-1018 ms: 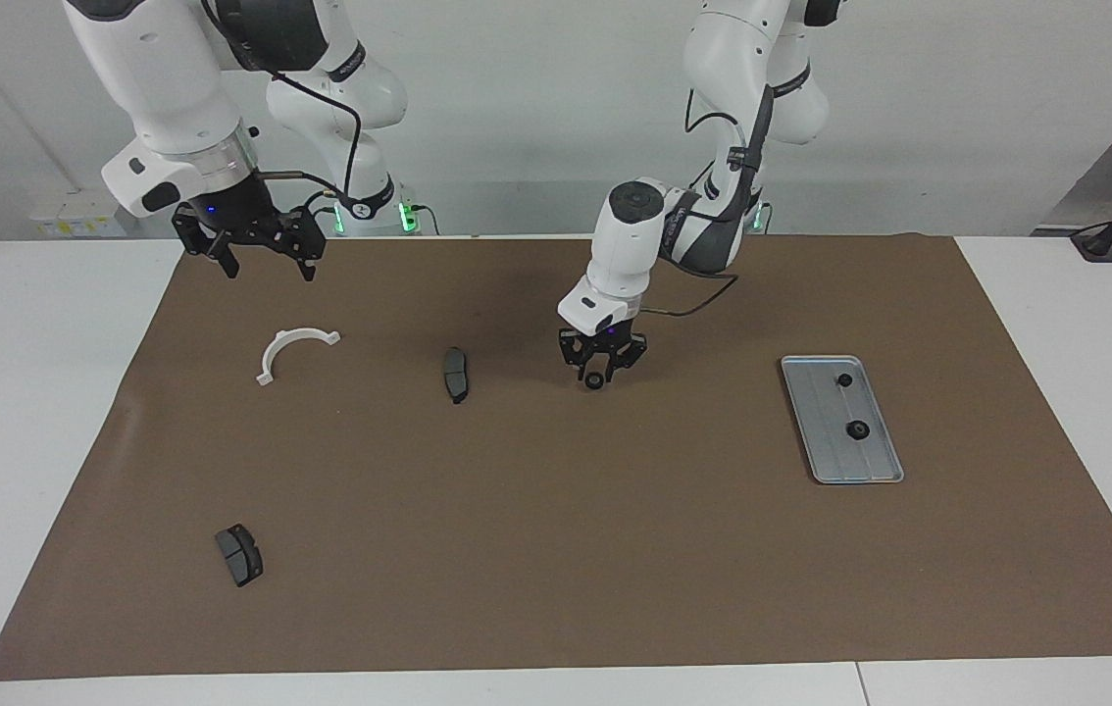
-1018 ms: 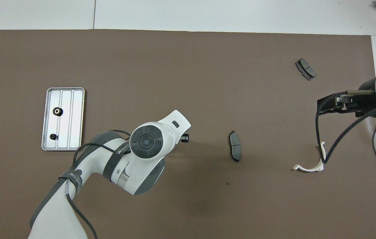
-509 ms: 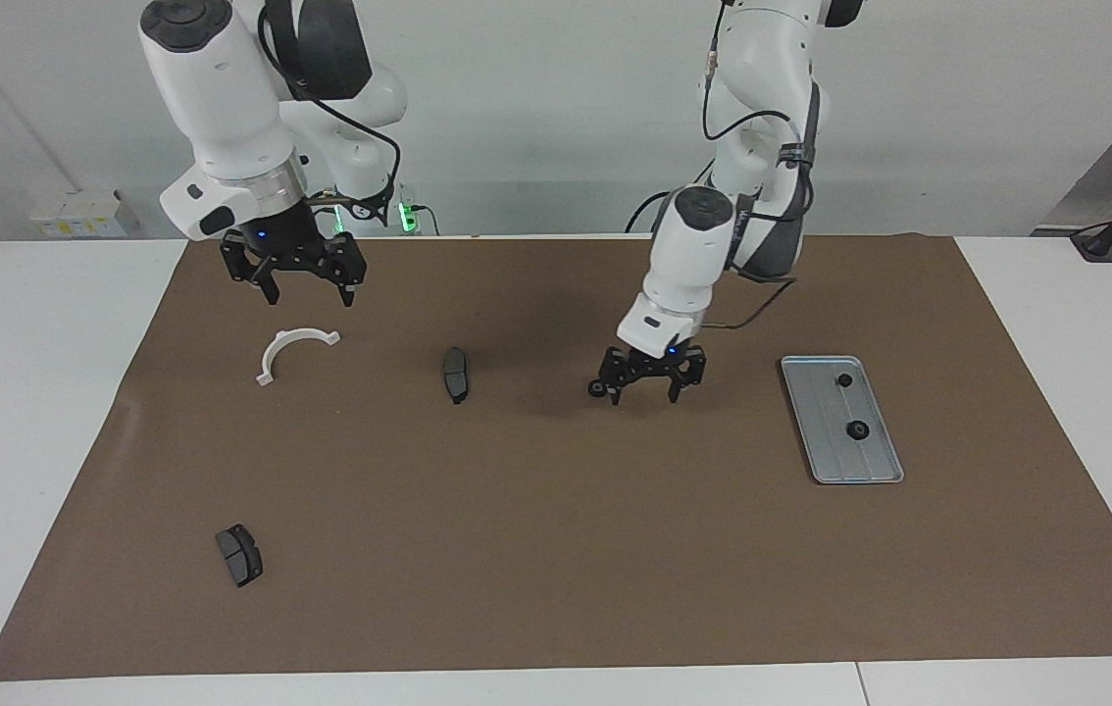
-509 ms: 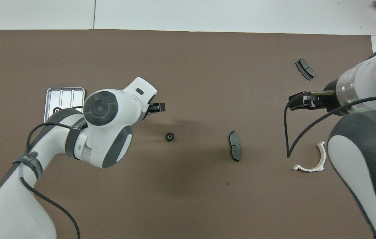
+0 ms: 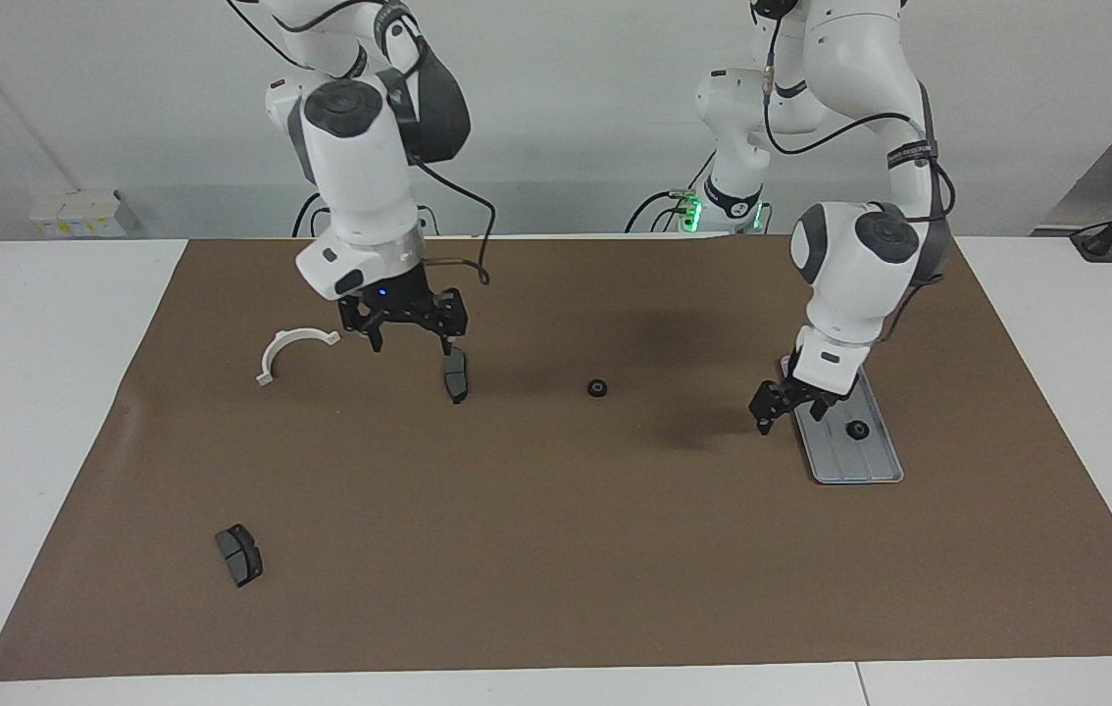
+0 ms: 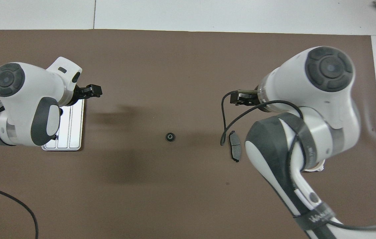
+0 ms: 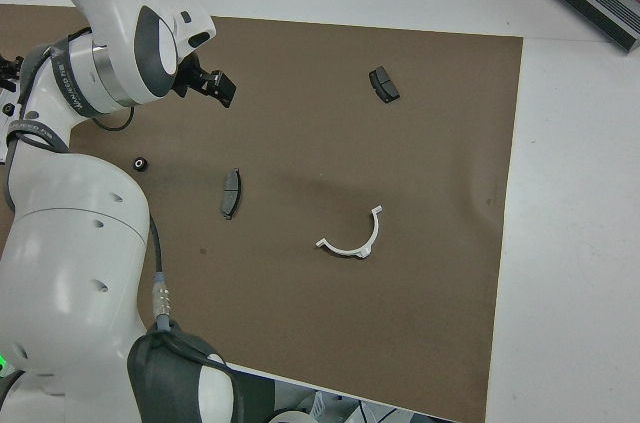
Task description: Place bearing gear from tray to pile
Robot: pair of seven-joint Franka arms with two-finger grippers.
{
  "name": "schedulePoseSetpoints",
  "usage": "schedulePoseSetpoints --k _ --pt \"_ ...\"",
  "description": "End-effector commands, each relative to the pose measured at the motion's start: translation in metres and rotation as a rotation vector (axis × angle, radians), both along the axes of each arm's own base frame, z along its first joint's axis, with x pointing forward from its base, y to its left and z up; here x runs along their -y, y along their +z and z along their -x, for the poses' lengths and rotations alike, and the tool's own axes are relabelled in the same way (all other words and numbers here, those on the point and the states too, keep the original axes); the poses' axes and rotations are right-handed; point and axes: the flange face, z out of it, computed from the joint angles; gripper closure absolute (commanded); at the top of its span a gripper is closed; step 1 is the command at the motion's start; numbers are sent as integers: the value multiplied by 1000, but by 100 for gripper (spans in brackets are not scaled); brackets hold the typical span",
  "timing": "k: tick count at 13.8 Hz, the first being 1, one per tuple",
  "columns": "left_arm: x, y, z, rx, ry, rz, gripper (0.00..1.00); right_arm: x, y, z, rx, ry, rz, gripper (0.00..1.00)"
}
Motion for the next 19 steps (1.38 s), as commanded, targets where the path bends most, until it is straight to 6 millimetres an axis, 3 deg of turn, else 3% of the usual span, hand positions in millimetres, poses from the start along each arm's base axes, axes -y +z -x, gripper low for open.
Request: schedulePoseSetpoints --k 1,3,5,7,9,11,13,17,19 --pt "-40 -11 18 -29 -87 -30 0 -43 -28 0 11 -9 -4 0" --pt "-63 -19 23 -21 -120 -39 0 -82 -61 5 17 -19 -13 0" --pt "-90 -32 28 -19 -143 -49 4 -100 -91 9 16 -9 14 0" --pt "-97 -44 30 -1 -163 -57 14 -133 -113 17 21 -32 8 0" --pt "-97 -54 30 7 -159 -59 26 -167 -148 27 55 -44 23 0" --pt "-98 -64 30 7 -160 -60 35 -176 -155 28 65 -55 15 0" --pt "-106 -69 31 14 -148 -62 41 -204 -169 44 54 -23 17 0" --pt "-114 -74 35 6 -134 -62 44 -216 -180 61 33 7 33 0" --pt "-114 -74 34 13 -132 -63 44 -211 -191 69 15 21 47 2"
